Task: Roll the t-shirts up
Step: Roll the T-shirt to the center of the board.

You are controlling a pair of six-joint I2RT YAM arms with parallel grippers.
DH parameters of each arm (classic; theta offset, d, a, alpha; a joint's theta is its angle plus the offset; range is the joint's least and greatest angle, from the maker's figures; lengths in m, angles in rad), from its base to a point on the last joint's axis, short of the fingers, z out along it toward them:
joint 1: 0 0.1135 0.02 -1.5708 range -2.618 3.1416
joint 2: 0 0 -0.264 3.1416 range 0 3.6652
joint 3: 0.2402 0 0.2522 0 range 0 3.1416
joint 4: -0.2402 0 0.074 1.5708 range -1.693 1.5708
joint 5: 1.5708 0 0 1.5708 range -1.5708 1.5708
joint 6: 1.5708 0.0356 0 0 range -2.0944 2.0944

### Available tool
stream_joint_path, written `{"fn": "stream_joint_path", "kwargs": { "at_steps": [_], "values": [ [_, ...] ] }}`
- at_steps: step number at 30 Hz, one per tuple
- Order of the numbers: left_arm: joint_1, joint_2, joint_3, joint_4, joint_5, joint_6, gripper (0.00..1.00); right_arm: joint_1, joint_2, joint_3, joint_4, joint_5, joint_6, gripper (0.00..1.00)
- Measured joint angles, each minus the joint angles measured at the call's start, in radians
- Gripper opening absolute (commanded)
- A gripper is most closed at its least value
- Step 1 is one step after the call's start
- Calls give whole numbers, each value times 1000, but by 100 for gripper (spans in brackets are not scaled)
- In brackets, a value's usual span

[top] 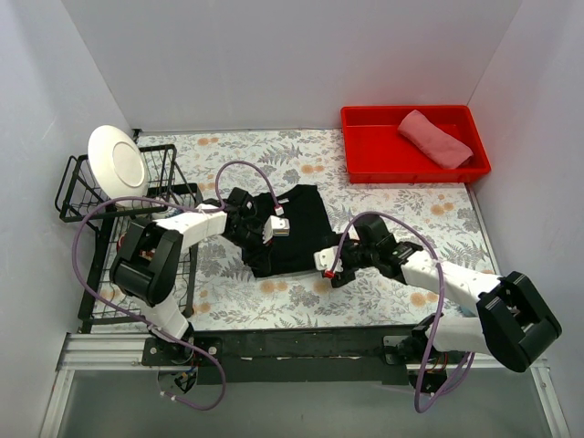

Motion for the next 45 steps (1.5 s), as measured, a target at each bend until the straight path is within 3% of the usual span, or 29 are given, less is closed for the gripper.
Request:
{"fn": "stream_joint_path", "kwargs": {
  "at_steps": [12, 14, 18, 21, 22, 24, 25, 28, 33, 37, 45],
  "values": [
    [34, 64, 44, -79, 78, 24, 13, 36, 109, -108, 272, 0, -132, 74],
    [39, 72, 50, -89, 87, 29, 13, 39, 117, -125, 332, 6, -153, 60],
    [48, 86, 60, -105, 99, 45, 13, 51, 188, -150, 473, 43, -209, 41],
    [53, 86, 71, -125, 98, 56, 20, 55, 249, -135, 525, 64, -256, 13],
    [53, 86, 80, -132, 97, 55, 28, 56, 265, -121, 524, 75, -270, 2],
    [54, 85, 101, -144, 85, 41, 46, 57, 282, -85, 491, 87, -284, 1],
    [54, 84, 111, -142, 77, 24, 63, 57, 284, -60, 457, 92, -281, 1],
    [54, 33, 114, -88, 0, -72, 72, 57, 292, 64, 276, 93, -226, 1],
    [40, -225, 38, 37, -130, -154, 72, 57, 302, 270, 35, 71, -35, 1],
    [-60, -408, -97, 109, -223, -143, 73, 57, 345, 367, -121, 47, 84, 1],
    [-150, -433, -316, 294, -369, -126, 73, 57, 383, 378, -206, 48, 179, 1]
  ]
}}
